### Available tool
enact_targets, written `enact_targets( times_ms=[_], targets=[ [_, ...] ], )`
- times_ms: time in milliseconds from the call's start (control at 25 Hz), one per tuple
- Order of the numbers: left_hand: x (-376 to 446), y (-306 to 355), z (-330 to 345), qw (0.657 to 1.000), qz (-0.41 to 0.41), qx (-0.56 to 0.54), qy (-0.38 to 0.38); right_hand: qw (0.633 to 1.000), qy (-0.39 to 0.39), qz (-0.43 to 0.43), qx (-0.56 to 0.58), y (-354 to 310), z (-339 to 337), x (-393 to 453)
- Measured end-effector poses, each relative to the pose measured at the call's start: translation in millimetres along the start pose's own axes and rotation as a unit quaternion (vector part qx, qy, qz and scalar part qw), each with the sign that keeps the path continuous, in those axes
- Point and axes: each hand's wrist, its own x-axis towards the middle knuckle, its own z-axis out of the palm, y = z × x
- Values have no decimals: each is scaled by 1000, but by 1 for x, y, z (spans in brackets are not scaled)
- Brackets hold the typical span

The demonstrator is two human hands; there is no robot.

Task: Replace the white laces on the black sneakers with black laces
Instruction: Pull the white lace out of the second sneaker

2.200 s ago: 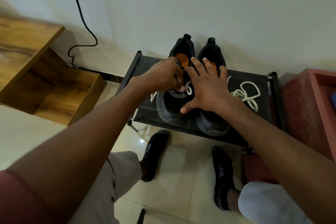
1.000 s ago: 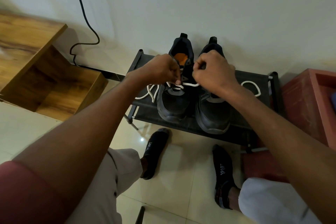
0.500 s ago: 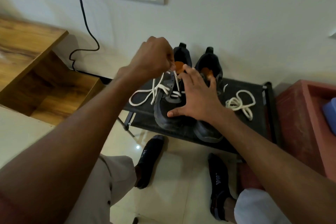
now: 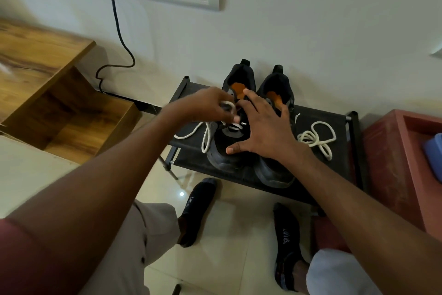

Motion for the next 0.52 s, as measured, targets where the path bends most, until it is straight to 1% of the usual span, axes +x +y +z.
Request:
enact_targets(
  times_ms=[40, 120, 200, 280, 400, 520],
  targets=[
    [2, -3, 6, 1000, 10, 26, 6, 1000, 2, 0, -13, 1, -1, 0],
    [7, -4, 14, 998, 16, -7, 53, 1000, 7, -2, -26, 3, -3, -1],
    [10, -2, 19, 992, -4, -96, 80, 1000, 15, -8, -24, 3, -3, -1],
    [11, -3, 21, 978, -42, -185, 91, 999, 26, -10, -19, 3, -3, 0],
    [13, 0, 30, 943, -125, -282, 125, 999, 39, -15, -8, 1, -3, 1],
    [17, 9, 36, 890, -217, -368, 158, 999, 44, -19, 2, -1, -1, 0]
  ],
)
